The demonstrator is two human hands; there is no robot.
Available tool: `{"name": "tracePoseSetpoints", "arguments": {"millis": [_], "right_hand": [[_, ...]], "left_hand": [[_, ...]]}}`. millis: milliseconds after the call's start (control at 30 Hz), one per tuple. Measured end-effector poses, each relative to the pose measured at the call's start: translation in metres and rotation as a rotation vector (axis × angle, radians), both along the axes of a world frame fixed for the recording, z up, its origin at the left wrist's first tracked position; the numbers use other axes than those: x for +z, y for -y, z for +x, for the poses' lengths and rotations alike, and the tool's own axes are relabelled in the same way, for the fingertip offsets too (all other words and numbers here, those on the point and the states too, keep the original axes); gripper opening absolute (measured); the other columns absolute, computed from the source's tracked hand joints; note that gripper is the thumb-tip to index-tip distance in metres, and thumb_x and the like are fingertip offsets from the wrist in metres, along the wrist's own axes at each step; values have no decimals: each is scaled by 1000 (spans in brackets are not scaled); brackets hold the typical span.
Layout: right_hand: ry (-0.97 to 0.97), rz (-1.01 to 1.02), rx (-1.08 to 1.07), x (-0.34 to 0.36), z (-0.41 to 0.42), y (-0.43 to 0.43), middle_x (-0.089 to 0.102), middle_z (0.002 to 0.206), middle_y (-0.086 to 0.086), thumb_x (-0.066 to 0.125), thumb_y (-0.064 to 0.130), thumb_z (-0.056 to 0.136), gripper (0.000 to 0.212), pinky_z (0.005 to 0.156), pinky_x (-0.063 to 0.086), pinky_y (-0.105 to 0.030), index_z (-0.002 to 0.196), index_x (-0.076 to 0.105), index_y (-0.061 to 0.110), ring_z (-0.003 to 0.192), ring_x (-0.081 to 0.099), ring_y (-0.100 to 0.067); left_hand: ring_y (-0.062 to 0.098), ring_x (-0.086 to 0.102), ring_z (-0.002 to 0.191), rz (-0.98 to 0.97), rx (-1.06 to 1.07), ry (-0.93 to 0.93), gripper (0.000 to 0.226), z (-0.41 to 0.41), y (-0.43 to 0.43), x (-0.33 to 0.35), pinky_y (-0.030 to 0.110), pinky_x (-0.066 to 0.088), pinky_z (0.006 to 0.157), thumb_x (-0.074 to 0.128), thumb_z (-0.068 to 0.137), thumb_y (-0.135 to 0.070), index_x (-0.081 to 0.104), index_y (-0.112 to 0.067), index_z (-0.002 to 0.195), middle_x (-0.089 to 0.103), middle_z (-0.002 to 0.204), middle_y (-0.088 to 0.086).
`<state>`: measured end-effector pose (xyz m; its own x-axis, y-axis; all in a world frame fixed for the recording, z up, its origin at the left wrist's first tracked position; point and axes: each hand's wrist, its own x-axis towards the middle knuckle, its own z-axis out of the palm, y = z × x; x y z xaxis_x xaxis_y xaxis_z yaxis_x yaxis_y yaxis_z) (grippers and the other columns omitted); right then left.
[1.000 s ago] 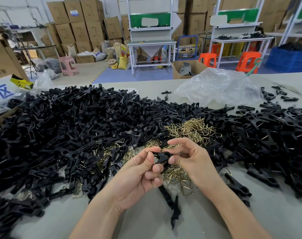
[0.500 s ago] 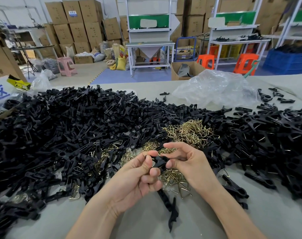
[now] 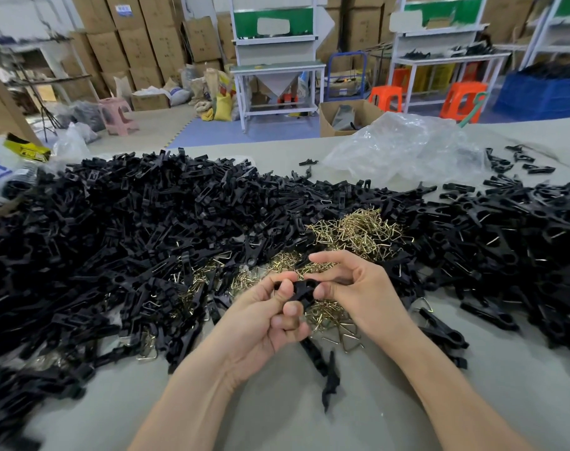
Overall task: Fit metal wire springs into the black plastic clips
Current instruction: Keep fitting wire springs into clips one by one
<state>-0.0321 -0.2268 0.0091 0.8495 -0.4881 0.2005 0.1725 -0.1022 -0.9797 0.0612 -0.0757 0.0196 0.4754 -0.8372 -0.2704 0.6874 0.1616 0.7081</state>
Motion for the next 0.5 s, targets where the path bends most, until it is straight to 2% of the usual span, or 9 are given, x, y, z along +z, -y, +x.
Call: {"name": "tracePoseSetpoints", "arguments": {"millis": [133,267,367,500], "right_hand": [[9,3,24,2,1,-3,79,93,-4,73,-7,85,43,82,55,-18,110,73,28,90,74,-9],[-27,-50,31,3,1,-5,76,106,2,74,2,88,46,94,54,-22,123,69,32,103,71,-6],[-27,-54,78,2,-2,-9,74,104,9,73,3,90,49,86,55,-20,126,65,36,96,71,-6],[-31,-106,70,3,-3,-14,67,92,13,72,6,92,50,82,55,-21,125,63,43,86,66,-6]], "left_hand": [[5,42,42,-89,-6,-28,23,0,0,0,31,57,58,65,85,-22,63,-14,106,53,64,2],[5,43,42,-66,21,45,22,3,1,-1,27,56,55,64,85,-26,71,-16,104,55,65,2],[3,42,40,-41,42,107,25,7,0,-3,24,54,52,64,85,-32,78,-21,102,54,61,-1],[7,46,44,9,97,176,41,8,2,-8,27,55,56,60,89,-42,73,-15,116,55,62,0]]}}
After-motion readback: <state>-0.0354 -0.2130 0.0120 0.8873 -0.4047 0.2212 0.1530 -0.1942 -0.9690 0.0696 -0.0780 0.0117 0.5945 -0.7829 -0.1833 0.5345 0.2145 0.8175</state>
